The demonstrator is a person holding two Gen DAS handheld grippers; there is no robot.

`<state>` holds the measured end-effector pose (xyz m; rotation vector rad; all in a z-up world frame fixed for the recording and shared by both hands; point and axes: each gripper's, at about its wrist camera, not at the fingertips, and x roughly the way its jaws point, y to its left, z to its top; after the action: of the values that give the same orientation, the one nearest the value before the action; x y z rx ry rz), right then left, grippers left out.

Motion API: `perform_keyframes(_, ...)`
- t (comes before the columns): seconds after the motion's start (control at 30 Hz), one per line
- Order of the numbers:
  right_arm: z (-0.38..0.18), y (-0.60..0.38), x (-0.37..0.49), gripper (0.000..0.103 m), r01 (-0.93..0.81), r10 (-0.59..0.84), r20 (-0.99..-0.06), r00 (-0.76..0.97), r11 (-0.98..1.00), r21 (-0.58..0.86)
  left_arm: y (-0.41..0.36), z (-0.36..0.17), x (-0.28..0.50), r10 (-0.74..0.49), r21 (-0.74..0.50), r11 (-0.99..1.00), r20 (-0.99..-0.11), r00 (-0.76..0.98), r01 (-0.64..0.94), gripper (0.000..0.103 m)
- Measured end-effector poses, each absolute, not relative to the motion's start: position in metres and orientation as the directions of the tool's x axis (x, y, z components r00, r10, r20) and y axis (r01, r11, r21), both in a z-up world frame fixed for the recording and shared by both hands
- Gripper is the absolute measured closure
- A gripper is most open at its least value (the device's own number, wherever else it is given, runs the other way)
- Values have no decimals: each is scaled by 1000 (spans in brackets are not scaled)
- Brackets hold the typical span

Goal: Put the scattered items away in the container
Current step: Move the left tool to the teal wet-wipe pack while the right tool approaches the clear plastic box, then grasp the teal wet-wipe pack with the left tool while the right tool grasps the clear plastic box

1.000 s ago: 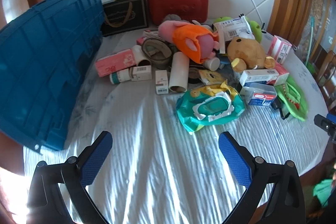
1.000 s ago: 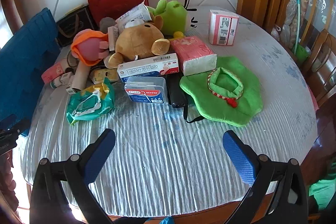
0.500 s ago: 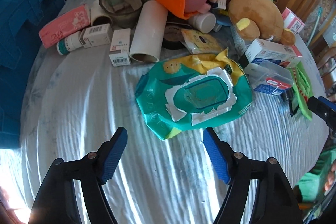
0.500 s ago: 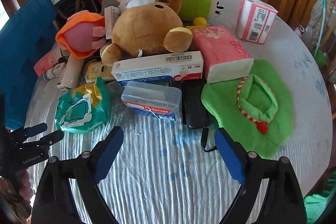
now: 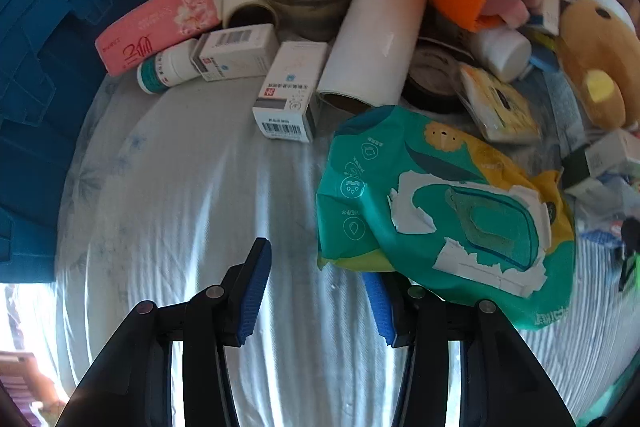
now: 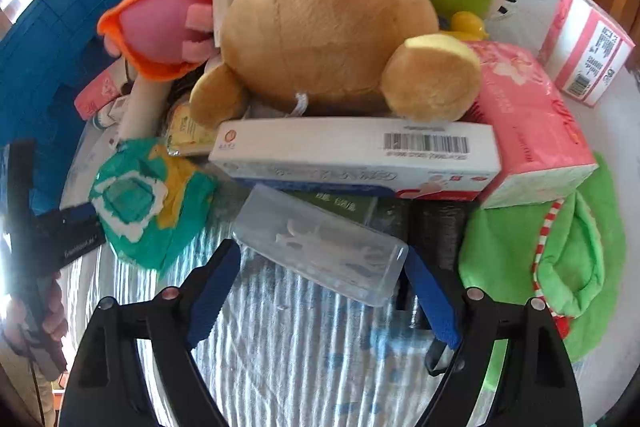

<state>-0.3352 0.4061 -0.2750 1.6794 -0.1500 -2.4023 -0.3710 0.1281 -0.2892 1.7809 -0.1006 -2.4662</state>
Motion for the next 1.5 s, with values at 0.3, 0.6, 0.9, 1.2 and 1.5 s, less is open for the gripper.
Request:
perform_keyframes(0.3,-274,384,-322,32,184,-312,-907,-282,-946,268,94,-262,-359,-177,138,-980,-930,-322,141,39)
perform_keyframes(0.6,-267,386,-317,32,169,-256,-915,-312,-963,212,129,-237,-333,40,-85,-989,-939,-342,118,21)
perform_keyframes(0.9,-268,390,-314,32,180,-247,-913,-325,-964,197,191,-264,-358,55,-77,-996,-937,-344,51,23)
perform_keyframes(1.2,-272,357,-318,44,258,-357,-895,-268,-922,290,141,-265,-337,-47,33,-998,-943,-330,49,53)
perform_keyframes(1.5,-260,303,-307,52,342,-301,-908,-291,-919,196,59,-236,-309,-26,-35,-984,-943,-333,174,20)
